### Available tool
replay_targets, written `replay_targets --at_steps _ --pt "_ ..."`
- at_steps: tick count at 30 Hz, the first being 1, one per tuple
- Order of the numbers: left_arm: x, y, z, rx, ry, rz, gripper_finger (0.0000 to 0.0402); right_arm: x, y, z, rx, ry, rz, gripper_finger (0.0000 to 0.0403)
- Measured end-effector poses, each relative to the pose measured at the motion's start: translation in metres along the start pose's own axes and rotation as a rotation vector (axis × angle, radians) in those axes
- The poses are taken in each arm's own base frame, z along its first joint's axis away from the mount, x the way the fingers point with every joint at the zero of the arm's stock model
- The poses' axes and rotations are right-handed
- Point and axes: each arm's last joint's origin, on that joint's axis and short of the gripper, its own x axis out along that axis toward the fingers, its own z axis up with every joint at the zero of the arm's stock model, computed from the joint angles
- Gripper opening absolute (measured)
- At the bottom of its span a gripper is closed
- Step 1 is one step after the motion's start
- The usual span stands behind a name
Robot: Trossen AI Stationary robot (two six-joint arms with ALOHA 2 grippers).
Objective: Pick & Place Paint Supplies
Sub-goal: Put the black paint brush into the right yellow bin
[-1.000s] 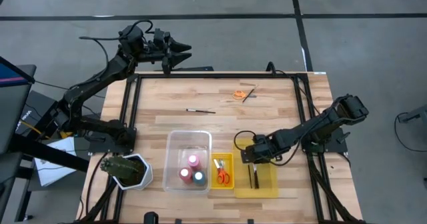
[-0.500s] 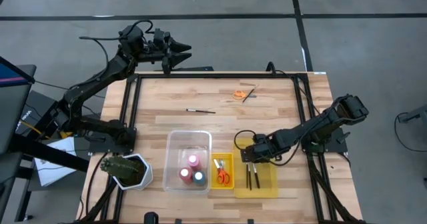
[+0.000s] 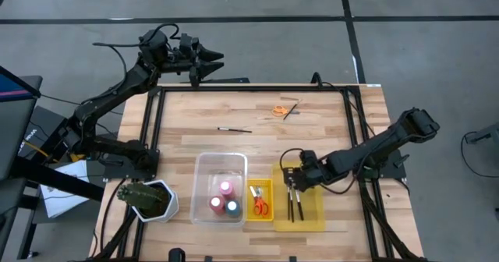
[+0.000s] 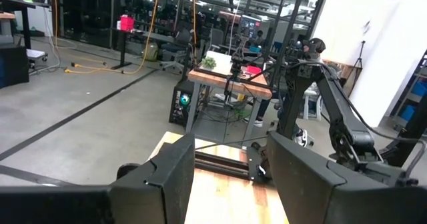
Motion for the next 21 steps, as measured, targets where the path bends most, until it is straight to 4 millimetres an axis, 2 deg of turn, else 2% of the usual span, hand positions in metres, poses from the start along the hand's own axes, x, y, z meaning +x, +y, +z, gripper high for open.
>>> replay_targets --at_steps 11,21 --pt "0.000 0.000 -0.001 -0.007 0.008 0.001 0.0182 -0.022 0.006 0.016 -0.173 -0.147 0.123 0.0036" --pt "0.000 0.000 -0.001 -0.022 0.008 0.002 0.0182 -0.027 0.010 0.055 -0.181 -0.242 0.118 0.0036"
